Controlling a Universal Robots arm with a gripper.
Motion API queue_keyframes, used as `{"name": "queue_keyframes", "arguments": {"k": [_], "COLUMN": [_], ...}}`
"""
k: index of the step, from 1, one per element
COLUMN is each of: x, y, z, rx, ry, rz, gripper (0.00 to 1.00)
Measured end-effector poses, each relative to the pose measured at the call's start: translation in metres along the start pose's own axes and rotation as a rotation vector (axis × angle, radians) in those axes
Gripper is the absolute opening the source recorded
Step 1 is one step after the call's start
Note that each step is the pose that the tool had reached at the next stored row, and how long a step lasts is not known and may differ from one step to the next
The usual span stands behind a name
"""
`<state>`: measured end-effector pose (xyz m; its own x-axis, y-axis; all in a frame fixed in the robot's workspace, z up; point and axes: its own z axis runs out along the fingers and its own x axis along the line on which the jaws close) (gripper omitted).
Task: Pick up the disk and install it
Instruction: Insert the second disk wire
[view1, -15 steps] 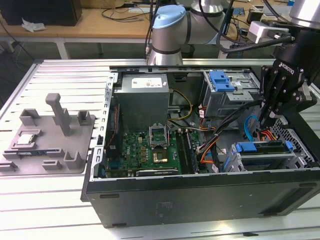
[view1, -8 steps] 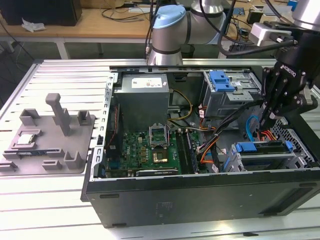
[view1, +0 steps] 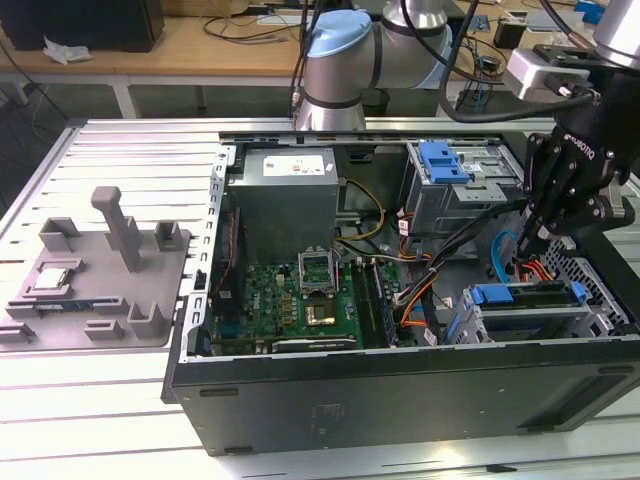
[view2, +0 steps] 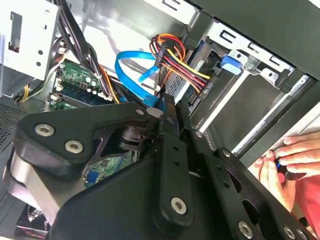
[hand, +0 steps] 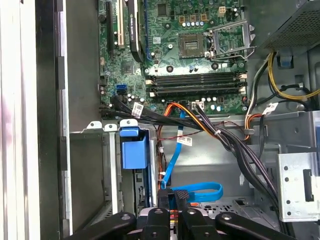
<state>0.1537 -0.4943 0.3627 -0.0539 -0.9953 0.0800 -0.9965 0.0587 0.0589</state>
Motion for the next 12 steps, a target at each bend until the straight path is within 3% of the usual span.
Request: {"name": "queue_keyframes", "arguments": {"k": [2,5,6,8,12], "x": [0.0002,0.0017,0.0021,0.0062,0.0111], "y": [0.0000,0.0001,0.0005,0.0038,0.0065], "z": [0.0000,0.0001,0.0002,0.0007,0.0012], "rx": [0.0004,0.0146,0.0255,0.0600,0.0682], "ry": [0.0000,-0.0021,-0.0034,-0.0058,-0.0099], "rz": [0.000,0.000,0.001,0.002,0.003], "gripper": [0.16,0.16,0.16,0.16,0.16]}}
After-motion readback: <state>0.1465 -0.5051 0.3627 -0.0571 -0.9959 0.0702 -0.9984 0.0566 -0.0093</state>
